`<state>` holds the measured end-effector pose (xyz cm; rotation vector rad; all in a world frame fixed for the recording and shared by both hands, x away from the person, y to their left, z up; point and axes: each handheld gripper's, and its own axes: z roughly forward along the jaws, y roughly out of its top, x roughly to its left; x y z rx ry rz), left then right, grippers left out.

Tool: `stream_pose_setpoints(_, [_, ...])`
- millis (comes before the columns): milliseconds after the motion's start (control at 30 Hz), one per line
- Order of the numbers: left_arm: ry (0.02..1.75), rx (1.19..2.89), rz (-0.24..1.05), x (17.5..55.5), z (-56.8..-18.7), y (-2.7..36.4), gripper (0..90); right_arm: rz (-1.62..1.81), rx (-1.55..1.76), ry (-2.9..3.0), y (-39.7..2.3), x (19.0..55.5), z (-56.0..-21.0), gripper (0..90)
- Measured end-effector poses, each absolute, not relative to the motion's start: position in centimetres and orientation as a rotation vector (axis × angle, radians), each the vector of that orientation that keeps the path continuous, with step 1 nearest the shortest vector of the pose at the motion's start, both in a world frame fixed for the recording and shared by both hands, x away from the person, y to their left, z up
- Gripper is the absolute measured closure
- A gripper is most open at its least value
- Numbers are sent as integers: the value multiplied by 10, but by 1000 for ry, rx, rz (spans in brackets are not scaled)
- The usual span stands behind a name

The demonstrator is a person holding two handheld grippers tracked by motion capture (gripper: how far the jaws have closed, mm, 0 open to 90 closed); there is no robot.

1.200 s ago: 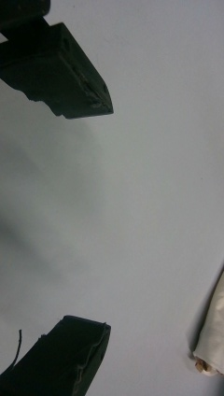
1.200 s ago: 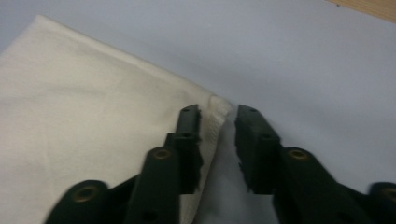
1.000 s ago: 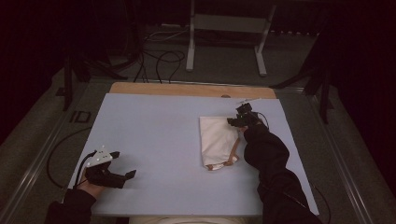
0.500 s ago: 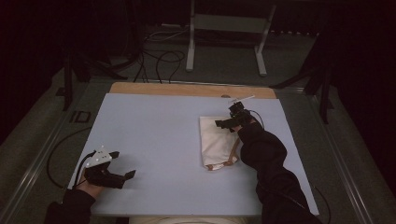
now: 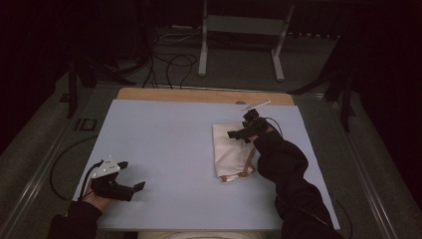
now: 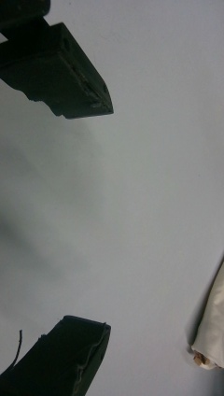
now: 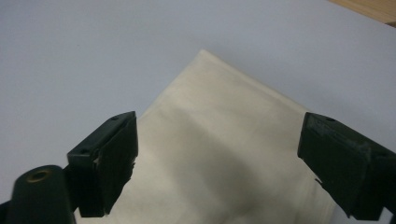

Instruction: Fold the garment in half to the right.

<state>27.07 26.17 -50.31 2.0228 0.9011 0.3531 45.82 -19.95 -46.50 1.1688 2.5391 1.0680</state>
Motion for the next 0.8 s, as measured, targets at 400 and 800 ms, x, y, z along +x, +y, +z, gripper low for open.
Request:
stream_pose_setpoints(400, [889,2042,354,270,-503,260,2,1113,1046,2555,-205,427,-452,98])
stream_pose_setpoints(800, [888,2038,352,270,-502,260,1,1131,1013,2528,-222,393,-454,98])
